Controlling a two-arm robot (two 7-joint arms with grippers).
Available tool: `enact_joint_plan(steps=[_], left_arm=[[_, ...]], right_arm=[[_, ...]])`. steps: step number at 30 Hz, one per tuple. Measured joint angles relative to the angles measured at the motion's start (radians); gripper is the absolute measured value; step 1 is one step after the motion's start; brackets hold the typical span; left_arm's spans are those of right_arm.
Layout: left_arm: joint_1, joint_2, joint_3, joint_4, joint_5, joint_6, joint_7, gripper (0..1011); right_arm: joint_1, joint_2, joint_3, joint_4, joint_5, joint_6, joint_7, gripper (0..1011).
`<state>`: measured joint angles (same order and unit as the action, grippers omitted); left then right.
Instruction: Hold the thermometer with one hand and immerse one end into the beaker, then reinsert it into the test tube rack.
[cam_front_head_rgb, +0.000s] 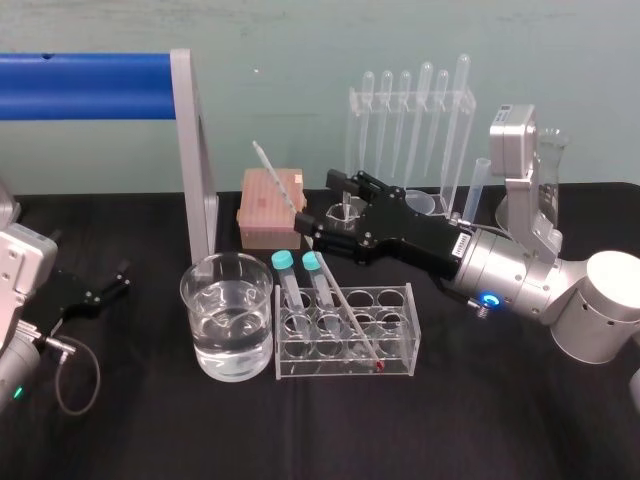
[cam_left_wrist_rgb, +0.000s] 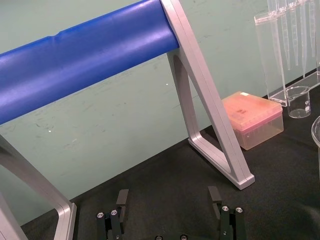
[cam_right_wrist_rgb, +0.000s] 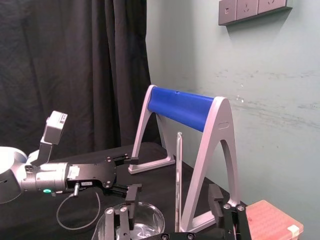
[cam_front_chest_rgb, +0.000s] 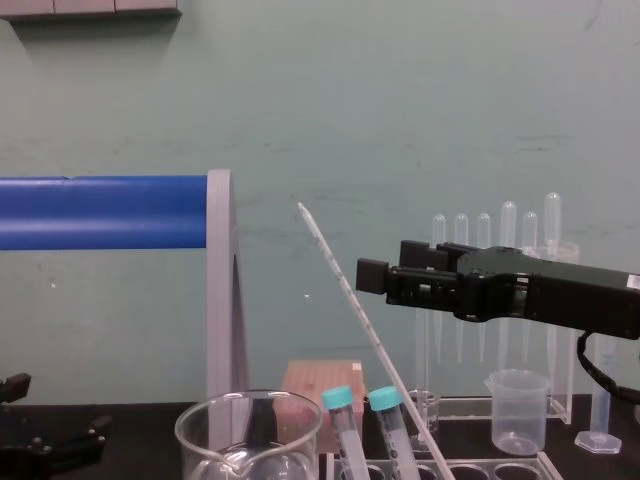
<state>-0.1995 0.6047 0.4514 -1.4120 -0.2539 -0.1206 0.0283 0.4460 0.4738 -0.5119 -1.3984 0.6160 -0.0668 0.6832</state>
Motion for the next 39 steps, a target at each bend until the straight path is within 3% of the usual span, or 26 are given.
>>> enact_joint_plan(steps=[3, 7, 12, 14, 16, 17, 21, 26, 39], left_arm=[[0.0, 0.0, 0.0, 0.0, 0.0, 0.0, 0.0, 1008], [0.0, 0.0, 0.0, 0.0, 0.0, 0.0, 0.0, 1008], [0.0, 0.0, 0.0, 0.0, 0.0, 0.0, 0.0, 1008], [0.0, 0.0, 0.0, 0.0, 0.0, 0.0, 0.0, 1008], [0.0, 0.0, 0.0, 0.0, 0.0, 0.0, 0.0, 1008], [0.0, 0.0, 0.0, 0.0, 0.0, 0.0, 0.0, 1008], [0.0, 0.0, 0.0, 0.0, 0.0, 0.0, 0.0, 1008], [0.0, 0.0, 0.0, 0.0, 0.0, 0.0, 0.0, 1008], [0.0, 0.0, 0.0, 0.0, 0.0, 0.0, 0.0, 1008]], right_arm=[[0.0, 0.0, 0.0, 0.0, 0.0, 0.0, 0.0, 997], [-0.001, 0.0, 0.004, -0.001, 0.007, 0.002, -0.001, 1003], [-0.032, 0.014, 0.05, -0.05, 0.021, 0.008, -0.067, 1002], [-0.096, 0.045, 0.105, -0.117, 0.007, 0.046, -0.201, 1002], [-0.131, 0.061, 0.127, -0.146, -0.012, 0.086, -0.279, 1003], [-0.165, 0.077, 0.142, -0.166, -0.029, 0.143, -0.351, 1003], [-0.225, 0.091, 0.156, -0.172, -0.051, 0.267, -0.465, 1002], [-0.251, 0.078, 0.163, -0.145, -0.063, 0.319, -0.507, 1003], [-0.248, 0.08, 0.162, -0.148, -0.062, 0.317, -0.504, 1003]])
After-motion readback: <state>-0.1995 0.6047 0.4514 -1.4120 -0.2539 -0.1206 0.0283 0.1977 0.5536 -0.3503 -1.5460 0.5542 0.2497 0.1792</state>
